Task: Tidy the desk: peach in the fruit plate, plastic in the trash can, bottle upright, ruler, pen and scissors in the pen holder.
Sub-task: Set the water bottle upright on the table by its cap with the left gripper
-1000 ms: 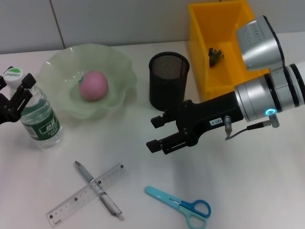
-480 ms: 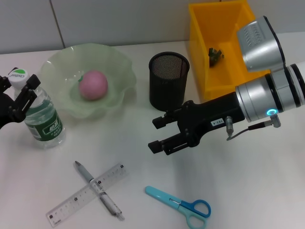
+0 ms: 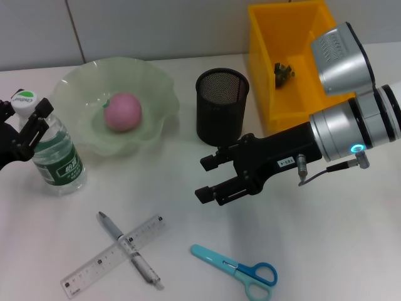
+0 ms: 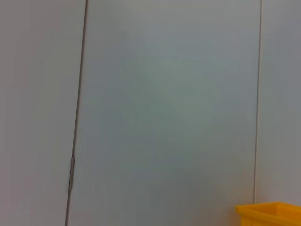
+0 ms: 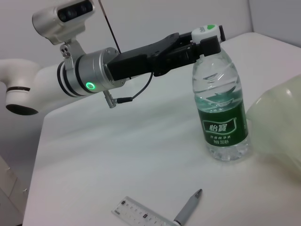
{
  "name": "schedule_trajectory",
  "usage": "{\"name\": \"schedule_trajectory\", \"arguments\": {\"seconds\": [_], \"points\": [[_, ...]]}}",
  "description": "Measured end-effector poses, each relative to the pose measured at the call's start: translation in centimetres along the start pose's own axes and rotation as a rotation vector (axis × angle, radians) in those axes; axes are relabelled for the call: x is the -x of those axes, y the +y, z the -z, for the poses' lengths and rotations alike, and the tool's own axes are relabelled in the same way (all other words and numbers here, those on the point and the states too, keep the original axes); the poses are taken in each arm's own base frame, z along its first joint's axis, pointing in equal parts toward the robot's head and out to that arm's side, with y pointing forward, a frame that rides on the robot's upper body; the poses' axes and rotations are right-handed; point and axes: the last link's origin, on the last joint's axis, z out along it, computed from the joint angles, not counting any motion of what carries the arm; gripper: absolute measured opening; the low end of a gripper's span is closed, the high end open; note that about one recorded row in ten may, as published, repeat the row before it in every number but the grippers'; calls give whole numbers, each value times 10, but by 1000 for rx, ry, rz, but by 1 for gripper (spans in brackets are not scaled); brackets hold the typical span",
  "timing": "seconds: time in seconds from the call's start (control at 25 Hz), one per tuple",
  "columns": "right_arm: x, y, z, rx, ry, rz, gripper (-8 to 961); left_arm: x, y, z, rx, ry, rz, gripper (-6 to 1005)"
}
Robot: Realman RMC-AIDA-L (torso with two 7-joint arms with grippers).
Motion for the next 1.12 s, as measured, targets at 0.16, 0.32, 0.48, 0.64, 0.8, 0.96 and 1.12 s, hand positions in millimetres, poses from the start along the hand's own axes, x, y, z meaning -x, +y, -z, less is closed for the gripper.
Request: {"name": "schedule_trajectory", "arguments": {"seconds": [0.16,0.32,0.48,0.64,0.8,0.96,1.12], "points": [[0,0,0,1,1,0,754,0,0,0,0,0,0,495],[0,0,0,2,1,2,754,0,0,0,0,0,0,499],[0,1,0,4,2,-1,753,0,0,0,1,0,3,502],[1,1,0,4,2,-3,753,-1,0,1,2,2,6,506],[1,1,0,5,2,-3,753,-1,0,1,6,4,6,509],[1,1,0,6,1,-5,753,-1,0,1,9,2,-1,519],[1,1,-1,7,1,-7,753,-1,0,2,5,3,-2,546]]}}
